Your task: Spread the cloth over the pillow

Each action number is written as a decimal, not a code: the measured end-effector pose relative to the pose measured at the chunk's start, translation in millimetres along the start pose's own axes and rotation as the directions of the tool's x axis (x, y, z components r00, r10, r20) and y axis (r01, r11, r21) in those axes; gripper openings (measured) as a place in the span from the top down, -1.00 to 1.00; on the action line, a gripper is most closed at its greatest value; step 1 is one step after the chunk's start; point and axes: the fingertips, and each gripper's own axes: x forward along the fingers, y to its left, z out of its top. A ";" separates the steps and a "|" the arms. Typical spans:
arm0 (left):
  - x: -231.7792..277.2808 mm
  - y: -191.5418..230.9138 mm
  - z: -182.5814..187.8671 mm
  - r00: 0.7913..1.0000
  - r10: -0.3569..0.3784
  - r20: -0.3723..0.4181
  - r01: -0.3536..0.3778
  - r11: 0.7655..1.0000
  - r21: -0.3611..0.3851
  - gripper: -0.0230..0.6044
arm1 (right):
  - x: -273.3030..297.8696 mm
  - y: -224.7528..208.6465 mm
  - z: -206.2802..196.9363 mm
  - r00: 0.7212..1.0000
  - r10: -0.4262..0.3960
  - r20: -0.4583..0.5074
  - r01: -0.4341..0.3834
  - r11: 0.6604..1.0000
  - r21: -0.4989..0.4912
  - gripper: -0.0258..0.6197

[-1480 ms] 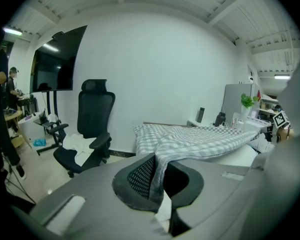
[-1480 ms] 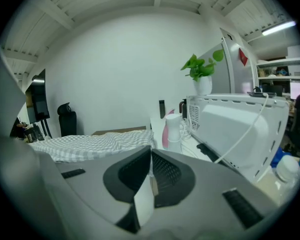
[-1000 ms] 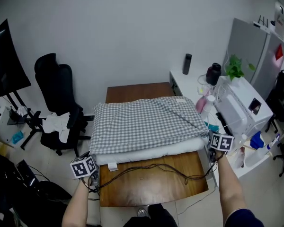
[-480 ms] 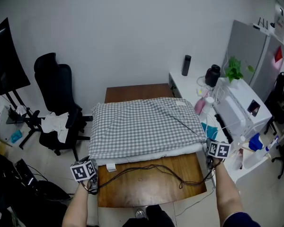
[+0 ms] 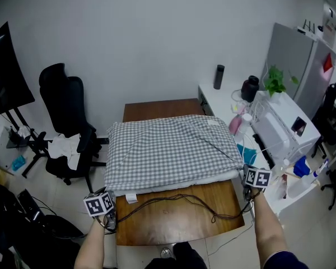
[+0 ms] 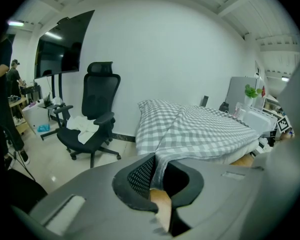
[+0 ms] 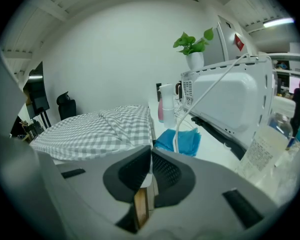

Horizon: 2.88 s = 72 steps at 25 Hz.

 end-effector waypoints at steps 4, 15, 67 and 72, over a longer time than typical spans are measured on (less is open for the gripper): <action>0.7 -2.8 -1.1 1.000 0.009 0.007 -0.009 1.000 -0.007 0.89 | 0.0 -2.0 -4.4 1.000 -0.015 -0.013 0.015 1.000 0.001 0.84; -12.1 -6.5 -11.7 0.999 -0.043 0.002 0.043 0.999 -0.006 0.48 | -18.5 -1.4 -12.3 0.999 -0.032 -0.008 0.032 0.999 -0.016 0.69; -173.4 -292.5 182.4 0.748 -0.571 0.337 0.423 0.803 0.420 0.90 | -227.4 354.4 135.1 0.704 0.582 0.407 -0.474 0.812 -0.341 0.89; -171.2 -294.6 184.2 0.750 -0.574 0.329 0.426 0.800 0.422 0.90 | -226.8 356.9 137.3 0.703 0.588 0.400 -0.483 0.807 -0.340 0.88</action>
